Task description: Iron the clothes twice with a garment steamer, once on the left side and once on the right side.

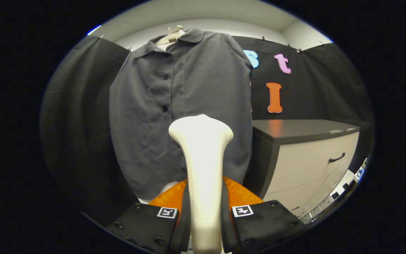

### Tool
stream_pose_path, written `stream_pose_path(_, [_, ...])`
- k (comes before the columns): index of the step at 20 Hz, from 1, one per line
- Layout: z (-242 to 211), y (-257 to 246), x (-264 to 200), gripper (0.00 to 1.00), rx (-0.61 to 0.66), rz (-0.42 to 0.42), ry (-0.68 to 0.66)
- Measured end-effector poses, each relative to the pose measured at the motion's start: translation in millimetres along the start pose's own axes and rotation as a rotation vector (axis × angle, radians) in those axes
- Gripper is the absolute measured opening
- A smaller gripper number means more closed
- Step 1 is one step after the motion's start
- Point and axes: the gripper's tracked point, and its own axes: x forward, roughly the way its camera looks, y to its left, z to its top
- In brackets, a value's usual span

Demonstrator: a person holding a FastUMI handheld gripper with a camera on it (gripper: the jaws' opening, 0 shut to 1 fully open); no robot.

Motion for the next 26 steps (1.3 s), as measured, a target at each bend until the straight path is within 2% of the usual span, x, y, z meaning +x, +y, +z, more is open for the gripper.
stream_pose_path(2, [44,7,-4,0.43,-0.019,0.008,-0.073])
stream_pose_path(5, [101,29,0,0.43,-0.013,0.063,-0.154])
stream_pose_path(10, [149,89,21,0.43,-0.031,0.164,-0.183])
stream_pose_path(12, [158,108,30,0.43,-0.029,0.200,-0.182])
stream_pose_path(17, [153,136,65,0.43,-0.037,0.232,-0.150])
stream_pose_path(23, [147,153,70,0.43,-0.096,0.227,-0.175])
stream_pose_path(26, [138,162,70,0.43,-0.117,0.253,-0.165])
